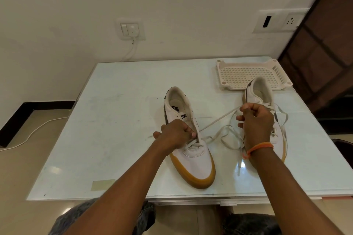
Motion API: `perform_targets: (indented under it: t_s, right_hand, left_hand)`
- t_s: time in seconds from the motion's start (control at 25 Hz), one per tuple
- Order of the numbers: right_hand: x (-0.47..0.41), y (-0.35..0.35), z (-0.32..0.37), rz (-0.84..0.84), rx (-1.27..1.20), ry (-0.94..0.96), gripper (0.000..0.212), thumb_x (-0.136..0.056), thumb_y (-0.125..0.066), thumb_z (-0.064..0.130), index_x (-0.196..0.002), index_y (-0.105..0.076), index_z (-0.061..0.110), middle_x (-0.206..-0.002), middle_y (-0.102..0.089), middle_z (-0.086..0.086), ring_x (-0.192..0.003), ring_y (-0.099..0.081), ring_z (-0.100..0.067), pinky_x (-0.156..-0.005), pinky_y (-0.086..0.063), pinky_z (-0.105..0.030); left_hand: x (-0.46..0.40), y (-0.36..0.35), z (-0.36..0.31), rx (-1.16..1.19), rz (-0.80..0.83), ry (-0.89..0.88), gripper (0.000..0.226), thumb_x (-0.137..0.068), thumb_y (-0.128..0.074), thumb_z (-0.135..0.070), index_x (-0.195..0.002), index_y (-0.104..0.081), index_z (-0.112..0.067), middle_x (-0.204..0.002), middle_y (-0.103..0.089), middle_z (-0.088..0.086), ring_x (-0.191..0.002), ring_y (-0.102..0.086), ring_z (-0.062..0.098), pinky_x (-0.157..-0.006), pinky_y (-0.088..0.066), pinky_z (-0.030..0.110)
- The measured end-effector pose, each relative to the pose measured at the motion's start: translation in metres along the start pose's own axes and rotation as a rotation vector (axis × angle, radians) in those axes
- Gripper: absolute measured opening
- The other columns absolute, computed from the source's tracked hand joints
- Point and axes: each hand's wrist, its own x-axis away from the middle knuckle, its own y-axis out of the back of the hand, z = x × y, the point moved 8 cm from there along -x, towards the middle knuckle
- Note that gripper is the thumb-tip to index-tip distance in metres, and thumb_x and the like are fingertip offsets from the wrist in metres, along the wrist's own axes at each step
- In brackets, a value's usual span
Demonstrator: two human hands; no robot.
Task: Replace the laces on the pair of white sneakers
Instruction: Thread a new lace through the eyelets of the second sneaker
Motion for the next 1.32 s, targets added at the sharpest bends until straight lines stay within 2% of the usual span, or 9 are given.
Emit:
perform_targets:
  t_s: [0.16,0.28,0.44,0.6,0.8,0.96,1.04,1.16,1.32]
  right_hand:
    - [0.038,-0.055,-0.026,0.434,0.038,-0.255,0.016,-0.092,-0.063,0.017,-0.107,-0.061,0.011,-0.09,-0.073,-0.01,-0.068,-0.067,-0.018,-0.06,-0.055,-0.032]
    - [0.056,-0.079,-0.024,0.617,0.251,-0.038,0.018,-0.082,-0.077,0.021,-0.098,-0.069,0.018,-0.084,-0.073,-0.002,-0.077,-0.07,-0.015,-0.072,-0.058,-0.03]
    - [0.05,-0.075,-0.01,0.615,0.315,0.184,0.016,-0.073,-0.081,0.004,-0.08,-0.074,0.016,-0.074,-0.072,0.004,-0.069,-0.067,-0.004,-0.07,-0.054,-0.018]
    - [0.035,-0.058,0.016,0.416,0.414,0.49,0.014,-0.074,-0.079,0.0,-0.081,-0.074,0.011,-0.075,-0.069,0.006,-0.07,-0.062,0.0,-0.069,-0.044,-0.004]
    - [0.007,-0.013,0.019,0.069,0.293,0.393,0.016,-0.078,-0.077,0.004,-0.092,-0.073,0.01,-0.084,-0.07,-0.002,-0.072,-0.066,-0.008,-0.074,-0.051,-0.011]
    - [0.03,-0.058,-0.007,0.462,0.268,0.144,0.036,-0.079,-0.079,0.013,-0.113,-0.069,0.019,-0.115,-0.059,0.003,-0.076,-0.07,-0.017,-0.067,-0.06,-0.032]
    - [0.047,-0.077,-0.009,0.648,0.344,0.154,0.025,-0.078,-0.08,0.013,-0.102,-0.074,0.017,-0.107,-0.063,0.005,-0.07,-0.07,-0.016,-0.056,-0.059,-0.029]
    - [0.053,-0.083,-0.008,0.691,0.463,0.24,0.005,-0.08,-0.077,0.012,-0.085,-0.076,0.011,-0.075,-0.07,0.002,-0.064,-0.069,-0.015,-0.059,-0.056,-0.02]
    - [0.042,-0.075,0.004,0.548,0.662,0.471,0.008,-0.085,-0.071,0.01,-0.077,-0.073,0.011,-0.072,-0.062,0.006,-0.066,-0.056,-0.001,-0.062,-0.038,-0.004]
  left_hand:
    - [-0.008,-0.005,0.004,0.123,-0.008,-0.049,0.015,-0.084,-0.072,-0.036,-0.07,-0.073,-0.031,-0.087,-0.072,-0.009,-0.103,-0.058,0.023,-0.097,-0.038,0.054]
    - [-0.005,-0.004,-0.001,0.204,-0.02,-0.112,0.012,-0.084,-0.073,-0.024,-0.072,-0.075,-0.026,-0.081,-0.073,-0.005,-0.094,-0.065,0.02,-0.097,-0.046,0.05]
    - [-0.006,-0.005,0.002,0.301,-0.013,-0.072,0.009,-0.079,-0.077,-0.019,-0.072,-0.077,-0.023,-0.08,-0.074,-0.002,-0.09,-0.068,0.019,-0.092,-0.052,0.048]
    - [-0.008,-0.005,0.006,0.2,0.001,-0.016,0.012,-0.077,-0.078,-0.034,-0.065,-0.075,-0.034,-0.082,-0.073,-0.011,-0.101,-0.061,0.02,-0.098,-0.041,0.054]
    - [-0.011,-0.004,0.008,0.173,0.005,-0.017,0.011,-0.075,-0.078,-0.037,-0.065,-0.076,-0.038,-0.079,-0.073,-0.015,-0.103,-0.06,0.02,-0.098,-0.04,0.054]
    - [-0.01,-0.002,0.007,0.266,0.022,-0.016,0.016,-0.075,-0.081,-0.026,-0.062,-0.076,-0.033,-0.076,-0.074,-0.011,-0.098,-0.064,0.019,-0.097,-0.047,0.049]
    - [-0.008,-0.001,0.005,0.296,0.021,-0.023,0.011,-0.077,-0.081,-0.022,-0.068,-0.076,-0.027,-0.083,-0.074,-0.004,-0.097,-0.065,0.02,-0.095,-0.051,0.048]
    - [-0.007,0.0,0.003,0.306,0.021,-0.032,0.007,-0.078,-0.08,-0.021,-0.072,-0.077,-0.024,-0.087,-0.074,-0.001,-0.097,-0.065,0.02,-0.095,-0.052,0.046]
    - [-0.01,-0.003,0.005,0.233,0.022,-0.019,0.014,-0.076,-0.081,-0.032,-0.064,-0.076,-0.033,-0.081,-0.074,-0.01,-0.098,-0.064,0.018,-0.098,-0.047,0.048]
